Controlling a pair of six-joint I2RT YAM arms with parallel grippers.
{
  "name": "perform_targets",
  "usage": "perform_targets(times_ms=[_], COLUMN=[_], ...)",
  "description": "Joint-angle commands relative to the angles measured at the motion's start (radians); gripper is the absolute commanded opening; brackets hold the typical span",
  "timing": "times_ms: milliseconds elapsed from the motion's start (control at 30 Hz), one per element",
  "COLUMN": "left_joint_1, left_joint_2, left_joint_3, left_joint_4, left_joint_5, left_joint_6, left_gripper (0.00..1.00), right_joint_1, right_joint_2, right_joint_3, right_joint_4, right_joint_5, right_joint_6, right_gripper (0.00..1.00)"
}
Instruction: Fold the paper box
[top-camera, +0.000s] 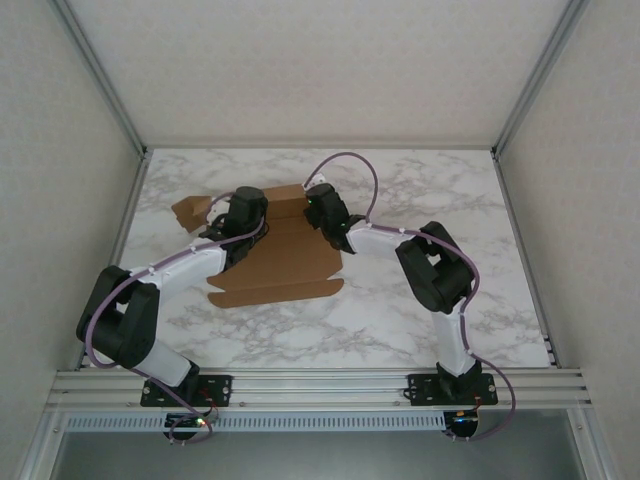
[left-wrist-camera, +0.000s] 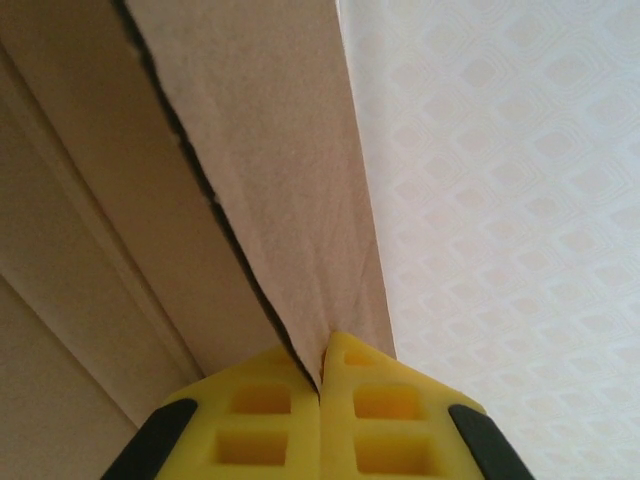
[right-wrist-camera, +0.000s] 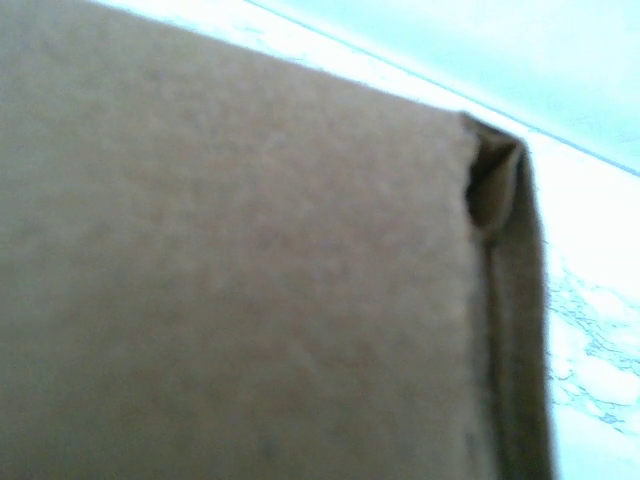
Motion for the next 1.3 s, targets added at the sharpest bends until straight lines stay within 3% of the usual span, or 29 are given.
perform_targets(times_ms=[0, 400, 467, 567, 633, 733, 833, 1000, 1167, 1267], left_joint_1=[-0.006, -0.018, -0.021, -0.021, -0.021, -0.021, -0.021, -0.021, -0.019, -0.02], left_joint_2=[0.006, 0.019, 0.02, 0.025, 0.026, 0.031, 0.033, 0.025, 0.019, 0.025], left_joint_3=[-0.012, 0.034, 0.034, 0.031, 0.027, 0.017, 0.006, 0.005, 0.011, 0.019], left_joint_4=[-0.214, -0.239, -0.24, -0.241, -0.239, -0.237, -0.235, -0.234, -0.226, -0.218], left_joint_5=[0.046, 0.07, 0.067, 0.068, 0.064, 0.053, 0.046, 0.04, 0.038, 0.06], left_joint_6=[0.002, -0.021, -0.021, -0.021, -0.021, -0.022, -0.021, -0.018, 0.002, 0.01], left_gripper=[0.0, 0.0, 0.0, 0.0, 0.0, 0.0, 0.0, 0.0, 0.0, 0.0], right_joint_1=[0.001, 0.039, 0.038, 0.037, 0.035, 0.025, 0.02, -0.05, -0.121, -0.169], right_joint_2=[0.039, 0.125, 0.13, 0.095, 0.048, -0.026, -0.112, -0.283, -0.451, -0.497], right_joint_3=[0.056, 0.173, 0.174, 0.119, 0.039, -0.056, -0.17, -0.353, -0.513, -0.52], right_joint_4=[-0.106, -0.24, -0.257, -0.205, -0.114, -0.013, 0.102, 0.281, 0.406, 0.355], right_joint_5=[0.173, 0.382, 0.366, 0.264, 0.176, 0.067, -0.017, -0.247, -0.373, -0.406], right_joint_6=[-0.029, 0.044, 0.075, 0.103, 0.094, 0.082, 0.089, 0.067, 0.107, 0.123], right_gripper=[0.01, 0.03, 0.07, 0.22, 0.44, 0.64, 0.78, 0.82, 0.79, 0.76])
